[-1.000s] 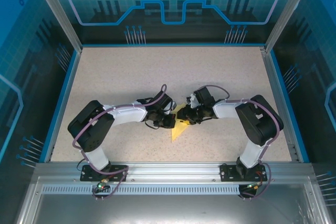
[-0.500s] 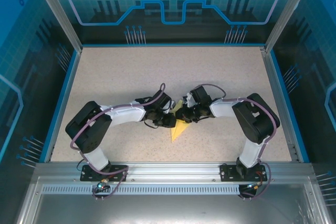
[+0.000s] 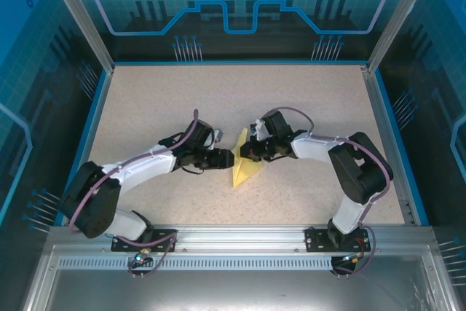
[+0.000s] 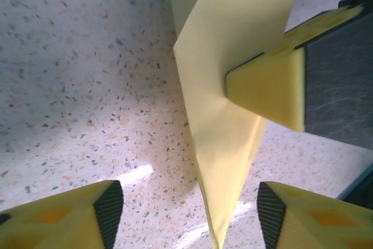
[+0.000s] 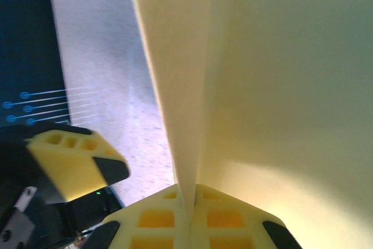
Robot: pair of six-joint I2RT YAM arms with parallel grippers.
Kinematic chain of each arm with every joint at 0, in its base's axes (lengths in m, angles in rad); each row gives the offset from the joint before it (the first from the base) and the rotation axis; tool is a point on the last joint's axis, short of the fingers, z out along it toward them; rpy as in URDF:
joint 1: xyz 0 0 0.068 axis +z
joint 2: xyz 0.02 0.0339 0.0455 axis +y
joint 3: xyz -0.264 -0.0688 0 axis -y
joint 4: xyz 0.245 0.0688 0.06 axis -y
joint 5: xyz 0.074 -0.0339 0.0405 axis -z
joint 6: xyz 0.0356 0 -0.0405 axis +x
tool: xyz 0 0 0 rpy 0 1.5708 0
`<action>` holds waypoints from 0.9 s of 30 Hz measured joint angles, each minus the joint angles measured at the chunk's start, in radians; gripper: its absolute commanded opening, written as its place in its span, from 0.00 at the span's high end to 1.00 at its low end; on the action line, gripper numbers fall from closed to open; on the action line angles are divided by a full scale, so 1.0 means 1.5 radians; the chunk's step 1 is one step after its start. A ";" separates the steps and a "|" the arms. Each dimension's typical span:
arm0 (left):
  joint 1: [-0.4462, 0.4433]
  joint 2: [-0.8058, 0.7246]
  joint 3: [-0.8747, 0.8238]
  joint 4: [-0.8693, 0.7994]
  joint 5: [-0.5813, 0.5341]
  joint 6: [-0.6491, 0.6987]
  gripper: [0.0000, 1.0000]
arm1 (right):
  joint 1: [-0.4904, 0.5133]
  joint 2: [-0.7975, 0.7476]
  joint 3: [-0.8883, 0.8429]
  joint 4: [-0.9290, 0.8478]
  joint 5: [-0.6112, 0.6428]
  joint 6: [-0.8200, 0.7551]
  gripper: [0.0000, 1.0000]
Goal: Fold a paper plane with a square sheet of paper (pick it up from the middle)
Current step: Pick up the paper from the center of the table, then turn over the paper at the center of the table.
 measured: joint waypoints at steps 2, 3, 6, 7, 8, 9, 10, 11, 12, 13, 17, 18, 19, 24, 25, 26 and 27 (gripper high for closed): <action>0.012 -0.041 -0.010 0.018 0.014 -0.020 0.32 | -0.001 -0.018 0.014 0.004 -0.009 0.001 0.98; 0.017 -0.056 -0.014 0.028 0.021 -0.029 0.30 | -0.002 -0.024 0.021 0.005 -0.014 0.002 0.98; 0.035 -0.113 -0.037 0.075 0.042 -0.071 0.27 | -0.003 -0.043 0.039 0.014 -0.028 0.010 0.98; 0.040 -0.130 -0.047 0.091 0.047 -0.084 0.26 | -0.005 -0.049 0.043 0.017 -0.033 0.014 0.98; 0.044 -0.145 -0.056 0.102 0.052 -0.099 0.26 | -0.006 -0.054 0.048 0.021 -0.037 0.017 0.98; 0.047 -0.155 -0.063 0.112 0.055 -0.110 0.25 | -0.009 -0.059 0.050 0.024 -0.042 0.021 0.98; 0.050 -0.166 -0.070 0.122 0.057 -0.125 0.24 | -0.012 -0.064 0.053 0.028 -0.045 0.026 0.99; 0.053 -0.177 -0.078 0.132 0.059 -0.142 0.23 | -0.016 -0.068 0.055 0.034 -0.049 0.031 0.99; 0.055 -0.185 -0.085 0.139 0.059 -0.153 0.23 | -0.019 -0.073 0.057 0.038 -0.051 0.034 0.99; 0.057 -0.194 -0.093 0.148 0.061 -0.167 0.22 | -0.022 -0.078 0.058 0.046 -0.055 0.041 0.99; 0.058 -0.225 -0.115 0.173 0.061 -0.217 0.19 | -0.033 -0.098 0.058 0.078 -0.067 0.070 0.99; 0.058 -0.231 -0.120 0.182 0.061 -0.229 0.19 | -0.036 -0.101 0.059 0.086 -0.068 0.077 0.99; 0.058 -0.239 -0.129 0.199 0.062 -0.245 0.18 | -0.038 -0.105 0.059 0.093 -0.069 0.082 0.99; 0.057 -0.249 -0.198 0.319 0.063 -0.354 0.15 | -0.046 -0.117 0.061 0.135 -0.073 0.118 0.99; 0.057 -0.249 -0.210 0.338 0.063 -0.376 0.15 | -0.047 -0.118 0.061 0.148 -0.073 0.126 0.99; 0.056 -0.249 -0.218 0.355 0.063 -0.396 0.15 | -0.047 -0.119 0.061 0.159 -0.073 0.133 0.99; 0.055 -0.249 -0.223 0.368 0.063 -0.413 0.14 | -0.047 -0.119 0.061 0.168 -0.073 0.139 0.99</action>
